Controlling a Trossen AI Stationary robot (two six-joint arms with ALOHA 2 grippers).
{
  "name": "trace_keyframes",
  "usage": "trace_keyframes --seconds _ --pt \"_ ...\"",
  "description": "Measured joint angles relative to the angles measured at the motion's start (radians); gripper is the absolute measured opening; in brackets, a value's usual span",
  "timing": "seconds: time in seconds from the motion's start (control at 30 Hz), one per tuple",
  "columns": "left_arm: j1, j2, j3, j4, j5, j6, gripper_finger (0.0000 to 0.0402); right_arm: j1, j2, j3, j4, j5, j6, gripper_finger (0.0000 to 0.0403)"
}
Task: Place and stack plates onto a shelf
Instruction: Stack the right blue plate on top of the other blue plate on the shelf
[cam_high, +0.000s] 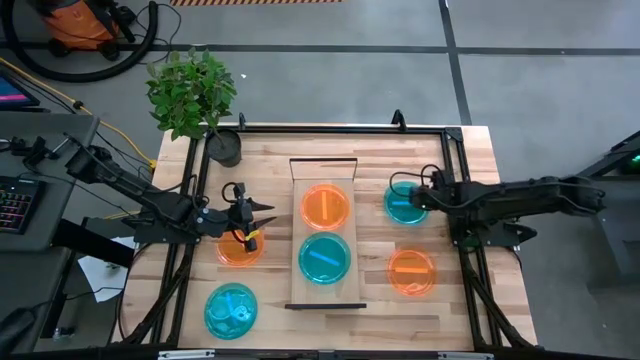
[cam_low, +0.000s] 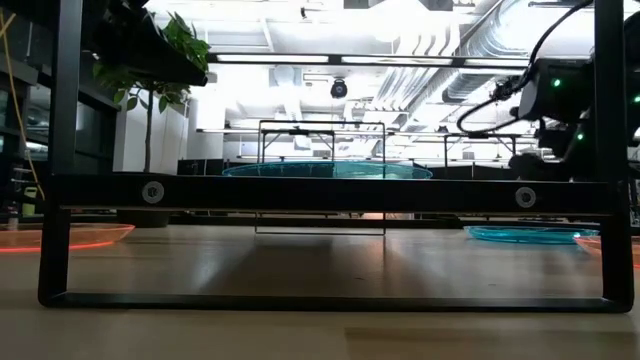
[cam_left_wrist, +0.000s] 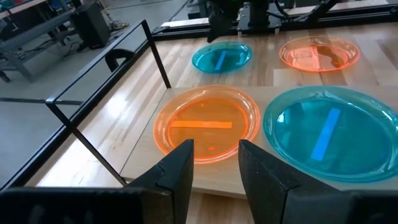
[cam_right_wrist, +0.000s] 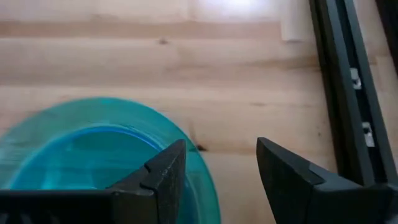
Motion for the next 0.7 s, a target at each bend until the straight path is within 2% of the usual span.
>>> trace_keyframes --seconds 0.27,0.43,0.53,0.67,0.7 --pt "0.000 0.000 0.000 -0.001 0.011 -0.008 0.0117 -0.007 0.151 0.000 0.171 -0.089 -0.106 0.0179" --pt "0.000 0.000 0.000 -0.001 0.014 -0.009 0.0117 -0.006 0.193 0.001 0.220 -0.092 -0.150 0.0165" --pt "0.000 0.000 0.000 -0.002 0.015 -0.009 0.0117 -0.007 0.202 0.002 0.219 -0.083 -0.156 0.0124" --pt "0.000 0.000 0.000 -0.002 0.015 -0.009 0.0117 -0.007 0.202 0.001 0.216 -0.044 -0.159 0.0028" --pt "0.000 0.000 0.000 -0.003 0.015 -0.009 0.0117 -0.007 0.202 0.001 0.217 -0.033 -0.161 0.0015"
